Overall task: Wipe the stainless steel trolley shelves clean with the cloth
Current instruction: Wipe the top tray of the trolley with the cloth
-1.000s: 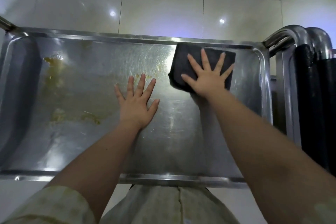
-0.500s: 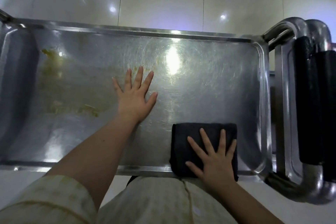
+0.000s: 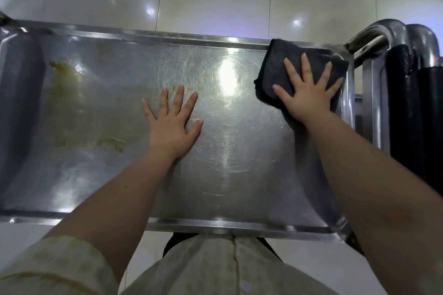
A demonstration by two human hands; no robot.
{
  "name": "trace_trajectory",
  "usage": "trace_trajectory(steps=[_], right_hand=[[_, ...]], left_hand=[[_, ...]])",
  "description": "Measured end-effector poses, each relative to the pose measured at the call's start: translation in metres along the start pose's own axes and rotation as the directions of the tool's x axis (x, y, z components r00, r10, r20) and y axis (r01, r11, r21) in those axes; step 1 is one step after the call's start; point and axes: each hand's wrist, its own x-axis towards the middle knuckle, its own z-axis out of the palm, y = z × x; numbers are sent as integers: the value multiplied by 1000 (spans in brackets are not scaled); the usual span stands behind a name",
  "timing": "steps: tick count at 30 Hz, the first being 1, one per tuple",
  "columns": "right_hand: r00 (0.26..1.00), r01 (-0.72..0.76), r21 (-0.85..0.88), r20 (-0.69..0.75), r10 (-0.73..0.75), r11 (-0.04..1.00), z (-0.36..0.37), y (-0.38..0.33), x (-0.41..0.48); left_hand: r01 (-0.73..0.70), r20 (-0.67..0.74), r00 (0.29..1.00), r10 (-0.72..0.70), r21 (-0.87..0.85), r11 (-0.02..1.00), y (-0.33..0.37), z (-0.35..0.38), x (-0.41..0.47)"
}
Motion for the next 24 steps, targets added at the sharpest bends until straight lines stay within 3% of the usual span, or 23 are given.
trace_trajectory(steps=[10, 14, 20, 24], right_hand=[[983, 168, -62, 90, -162, 984, 100, 23, -247], [964, 264, -84, 70, -258, 961, 100, -14, -253], [838, 544, -58, -21, -546, 837, 95, -107, -221], [853, 513, -94, -52, -519, 853, 94, -64, -220]], left_hand=[[-4, 7, 1000, 4, 1, 1000, 0, -3, -1], [-2, 14, 1000, 2, -4, 1000, -1, -4, 0], [-8, 29, 1000, 8, 3, 1000, -5, -7, 0], [-8, 34, 999, 8, -21, 1000, -3, -7, -1]])
